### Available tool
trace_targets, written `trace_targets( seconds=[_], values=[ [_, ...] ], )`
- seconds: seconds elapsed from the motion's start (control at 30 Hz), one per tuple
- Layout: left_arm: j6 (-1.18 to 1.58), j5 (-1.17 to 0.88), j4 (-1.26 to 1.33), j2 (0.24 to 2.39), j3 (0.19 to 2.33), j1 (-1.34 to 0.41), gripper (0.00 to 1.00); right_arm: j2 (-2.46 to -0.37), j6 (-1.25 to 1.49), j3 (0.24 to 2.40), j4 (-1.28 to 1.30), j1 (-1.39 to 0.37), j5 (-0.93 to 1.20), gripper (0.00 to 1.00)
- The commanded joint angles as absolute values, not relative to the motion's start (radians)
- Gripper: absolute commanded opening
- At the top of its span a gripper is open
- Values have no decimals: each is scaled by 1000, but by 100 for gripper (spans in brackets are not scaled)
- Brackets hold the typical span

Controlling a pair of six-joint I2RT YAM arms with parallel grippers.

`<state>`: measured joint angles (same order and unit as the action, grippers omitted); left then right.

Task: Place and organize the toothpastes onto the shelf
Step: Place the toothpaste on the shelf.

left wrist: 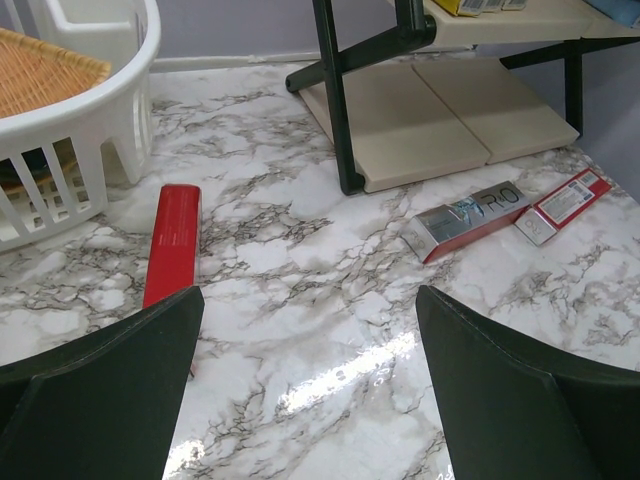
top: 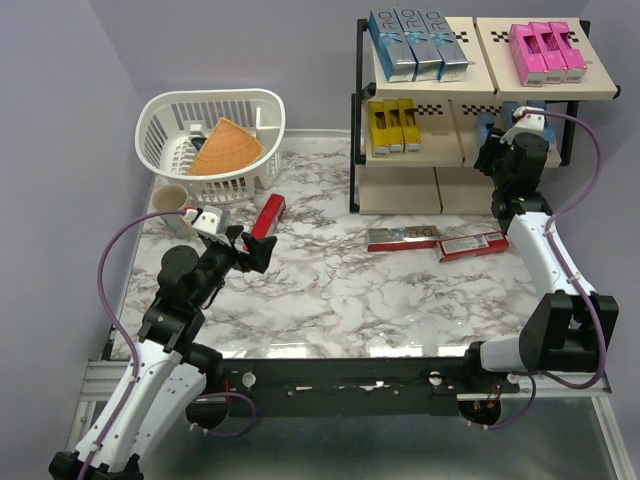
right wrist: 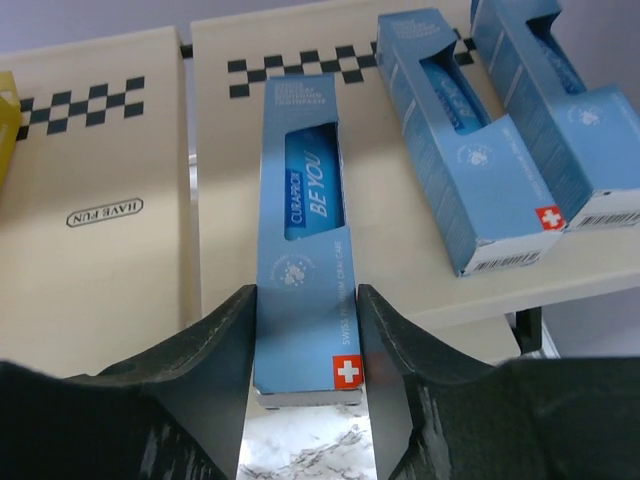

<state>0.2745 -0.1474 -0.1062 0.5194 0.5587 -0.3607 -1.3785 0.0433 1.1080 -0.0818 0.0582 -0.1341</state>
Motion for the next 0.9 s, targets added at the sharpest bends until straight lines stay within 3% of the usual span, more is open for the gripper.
trace_targets(
  seconds=[0.0, 0.23, 0.53, 0.87],
  values=[
    [272, -170, -103, 522, 563, -354, 99, -1368, 14, 1104, -163, 78, -109, 50],
    [272, -167, -103, 520, 561, -354, 99, -1402, -46, 1124, -213, 120, -34, 41],
    [268, -169, -103, 534, 563, -354, 99, -1474, -112, 1149, -247, 163, 81, 41],
    [264, -166, -101, 545, 563, -353, 99, -1531, -153, 1172, -276, 183, 45, 41]
  ],
)
